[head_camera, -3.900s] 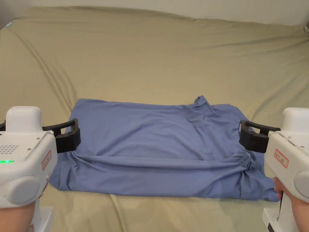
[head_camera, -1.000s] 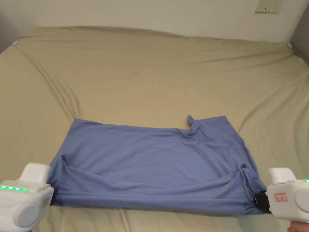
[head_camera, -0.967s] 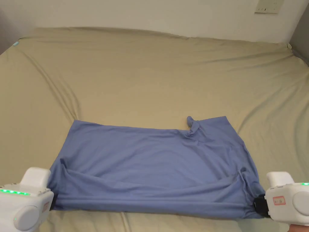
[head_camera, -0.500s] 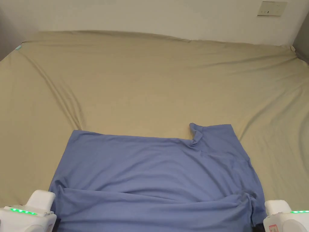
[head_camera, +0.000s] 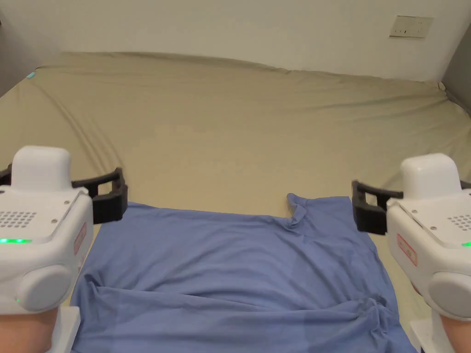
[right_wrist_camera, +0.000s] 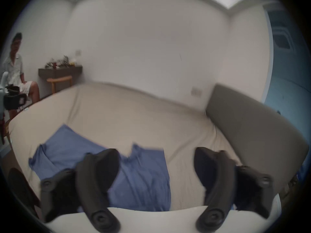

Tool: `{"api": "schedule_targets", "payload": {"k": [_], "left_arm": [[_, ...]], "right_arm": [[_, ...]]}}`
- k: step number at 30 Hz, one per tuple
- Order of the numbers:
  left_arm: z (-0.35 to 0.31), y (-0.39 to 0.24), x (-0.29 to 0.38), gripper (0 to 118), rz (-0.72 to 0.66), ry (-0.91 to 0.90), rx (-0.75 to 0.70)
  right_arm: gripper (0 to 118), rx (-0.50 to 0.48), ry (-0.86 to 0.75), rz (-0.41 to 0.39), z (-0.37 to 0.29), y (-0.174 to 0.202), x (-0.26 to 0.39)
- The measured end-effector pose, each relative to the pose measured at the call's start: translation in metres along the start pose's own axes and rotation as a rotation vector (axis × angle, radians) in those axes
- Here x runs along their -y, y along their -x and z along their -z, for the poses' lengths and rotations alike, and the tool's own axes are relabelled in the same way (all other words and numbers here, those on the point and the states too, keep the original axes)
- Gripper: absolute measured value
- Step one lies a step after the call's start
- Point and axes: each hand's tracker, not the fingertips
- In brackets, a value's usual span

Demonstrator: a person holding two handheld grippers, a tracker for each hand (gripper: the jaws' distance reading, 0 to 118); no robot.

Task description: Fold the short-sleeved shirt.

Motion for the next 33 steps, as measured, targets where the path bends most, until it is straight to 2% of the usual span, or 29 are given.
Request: {"api": "schedule_targets", "payload": {"k": [1, 2, 3, 4, 5, 8, 14, 19, 21, 22, 23, 24, 25, 26, 27, 33], "left_arm": [[-0.004, -0.005, -0.007, 62, 0.01, -0.028, 0.006], [-0.009, -0.01, -0.012, 40, 0.023, -0.06, 0.014], [-0.011, -0.016, -0.015, 22, 0.042, -0.087, 0.009], [-0.012, -0.022, -0.018, 13, 0.061, -0.106, 0.002], [-0.013, -0.027, -0.019, 11, 0.078, -0.124, 0.007], [-0.005, -0.036, -0.022, 1, 0.108, -0.123, 0.031], [0.04, -0.042, -0.013, 0, 0.115, -0.059, 0.089], [0.122, -0.026, 0.046, 0, 0.071, 0.252, 0.138], [0.161, -0.016, 0.08, 0, 0.073, 0.391, 0.114], [0.18, -0.011, 0.096, 2, 0.079, 0.433, 0.093], [0.198, -0.006, 0.111, 13, 0.09, 0.449, 0.045], [0.222, 0.002, 0.129, 36, 0.119, 0.492, 0.016], [0.239, 0.007, 0.138, 76, 0.123, 0.532, 0.009], [0.26, 0.012, 0.147, 98, 0.116, 0.589, 0.003], [0.276, 0.017, 0.154, 107, 0.095, 0.629, 0.017], [0.333, 0.022, 0.166, 107, 0.111, 0.662, 0.008]], "right_arm": [[30, -0.003, -0.036, 0.0, -0.005, 0.01, -0.01], [16, -0.01, -0.06, 0.012, -0.007, 0.018, -0.018], [9, -0.028, -0.085, 0.035, -0.009, 0.024, -0.023], [0, -0.048, -0.109, 0.054, -0.011, 0.028, -0.027], [0, -0.057, -0.125, 0.069, -0.006, 0.028, -0.028], [0, -0.039, -0.137, 0.04, 0.003, 0.039, -0.03], [0, -0.052, -0.087, 0.02, 0.04, 0.042, -0.014], [0, -0.065, -0.003, 0.052, 0.073, 0.036, 0.014], [0, -0.063, 0.036, 0.051, 0.085, 0.033, 0.026], [0, -0.056, 0.054, 0.045, 0.091, 0.031, 0.031], [0, -0.05, 0.069, 0.039, 0.096, 0.029, 0.037], [0, -0.044, 0.087, 0.033, 0.101, 0.025, 0.042], [0, -0.038, 0.099, 0.032, 0.104, 0.024, 0.044], [0, -0.03, 0.112, 0.031, 0.108, 0.021, 0.048], [0, -0.024, 0.123, 0.029, 0.111, 0.017, 0.051], [0, 0.019, 0.181, 0.003, 0.124, 0.001, 0.063]]}}
